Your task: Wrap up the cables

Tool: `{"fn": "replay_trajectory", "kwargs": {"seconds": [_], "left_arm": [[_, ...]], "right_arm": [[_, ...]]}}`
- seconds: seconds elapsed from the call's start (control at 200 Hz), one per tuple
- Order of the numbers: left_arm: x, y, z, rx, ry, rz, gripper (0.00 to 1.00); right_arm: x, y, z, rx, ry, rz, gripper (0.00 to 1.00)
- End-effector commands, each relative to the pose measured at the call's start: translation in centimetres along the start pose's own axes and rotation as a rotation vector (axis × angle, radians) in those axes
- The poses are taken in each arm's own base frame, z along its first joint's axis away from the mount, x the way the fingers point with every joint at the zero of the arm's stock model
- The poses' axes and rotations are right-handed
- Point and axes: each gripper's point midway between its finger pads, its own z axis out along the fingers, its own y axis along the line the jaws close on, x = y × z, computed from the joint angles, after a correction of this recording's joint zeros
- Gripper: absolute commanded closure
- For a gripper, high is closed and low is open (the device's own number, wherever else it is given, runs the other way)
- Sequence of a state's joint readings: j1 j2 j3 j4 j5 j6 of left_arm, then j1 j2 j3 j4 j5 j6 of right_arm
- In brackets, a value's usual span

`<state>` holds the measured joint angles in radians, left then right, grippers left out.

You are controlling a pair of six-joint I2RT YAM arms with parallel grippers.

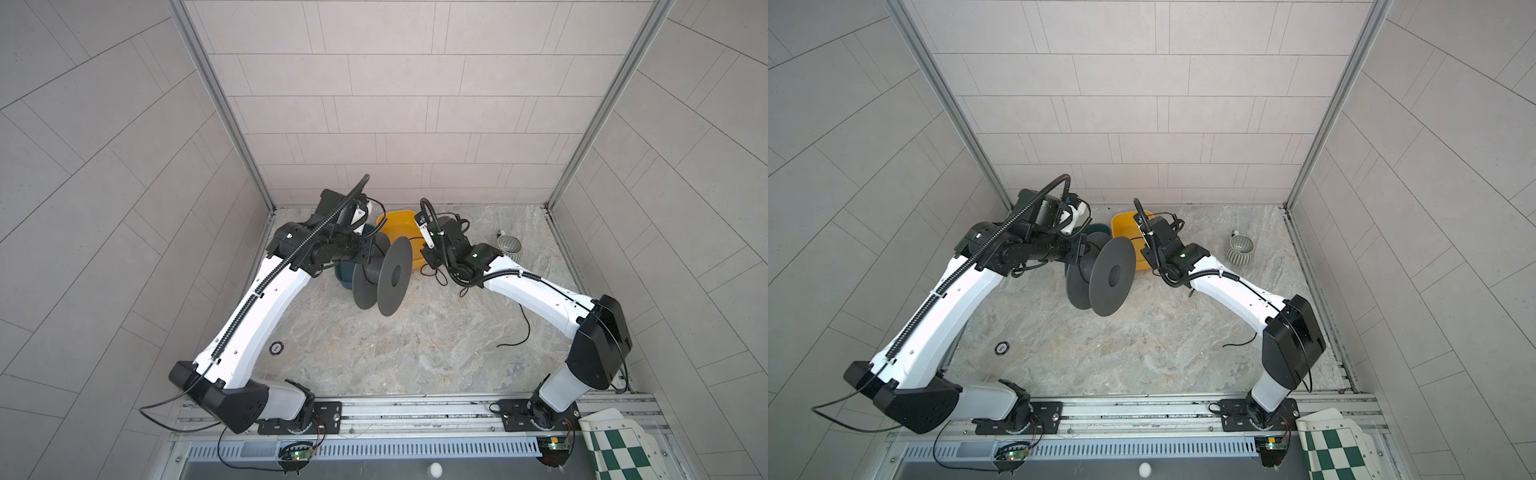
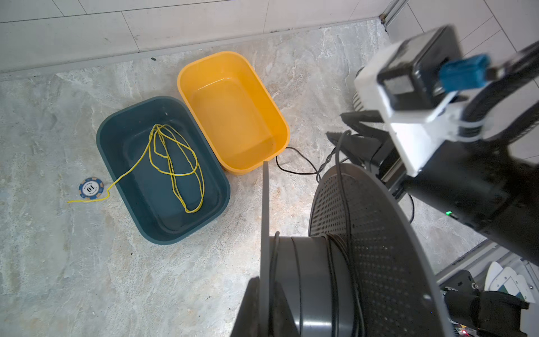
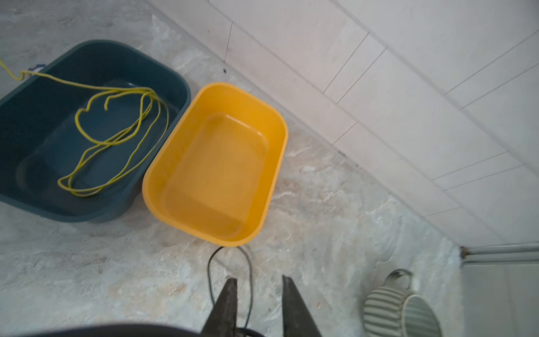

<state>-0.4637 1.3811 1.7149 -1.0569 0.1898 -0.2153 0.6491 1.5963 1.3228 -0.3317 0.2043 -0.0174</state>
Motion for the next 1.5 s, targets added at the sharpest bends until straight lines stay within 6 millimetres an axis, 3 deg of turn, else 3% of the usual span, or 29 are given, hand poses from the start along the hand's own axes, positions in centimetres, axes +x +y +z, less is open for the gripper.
{"fn": "replay_trajectory", "kwargs": {"seconds": [0.0, 0.11, 0.17, 0.385, 0.495, 0.721, 1.051, 1.191, 1.356, 1.411, 1.496], "left_arm": [[-1.6, -0.9, -2.5, 0.048, -0.077, 0.026, 1.0], [-1.7, -0.9, -2.5, 0.051, -0.08, 0.05, 1.0], [-1.7, -1.1, -2.5, 0.063, -0.075, 0.06, 1.0], [-1.9, -1.2, -2.5, 0.073, -0.079, 0.067, 1.0], [-2.2, -1.4, -2.7, 0.077, -0.087, 0.067, 1.0], [-2.4, -1.7, -3.1, 0.09, -0.098, 0.077, 1.0], [-2.3, -1.8, -2.9, 0.096, -0.09, 0.082, 1.0], [-2.4, -1.8, -3.0, 0.095, -0.094, 0.089, 1.0], [-2.6, -1.1, -2.9, 0.079, -0.094, 0.079, 1.0], [-3.0, -0.3, -2.9, 0.061, -0.107, 0.053, 1.0], [-4.0, 1.6, -3.0, 0.02, -0.14, -0.016, 1.0]], "right_arm": [[0.2, 1.0, -2.2, -0.127, -0.07, 0.096, 0.58], [1.3, 1.1, -4.1, -0.215, -0.12, 0.166, 0.31], [1.7, 0.7, -5.4, -0.258, -0.143, 0.215, 0.23], [2.7, 0.3, -9.8, -0.426, -0.204, 0.343, 0.14], [4.0, 0.7, -10.7, -0.468, -0.166, 0.348, 0.14], [6.6, 0.0, -9.2, -0.377, -0.098, 0.33, 0.23], [6.7, 1.1, -4.7, -0.364, -0.017, 0.272, 0.36], [6.6, 0.9, -2.8, -0.311, 0.009, 0.28, 0.54], [6.3, -0.8, -2.5, -0.215, 0.025, 0.332, 0.94], [6.5, -2.0, -2.8, -0.17, 0.027, 0.359, 1.0], [7.4, -4.5, -3.5, -0.101, 0.048, 0.431, 1.0]]}}
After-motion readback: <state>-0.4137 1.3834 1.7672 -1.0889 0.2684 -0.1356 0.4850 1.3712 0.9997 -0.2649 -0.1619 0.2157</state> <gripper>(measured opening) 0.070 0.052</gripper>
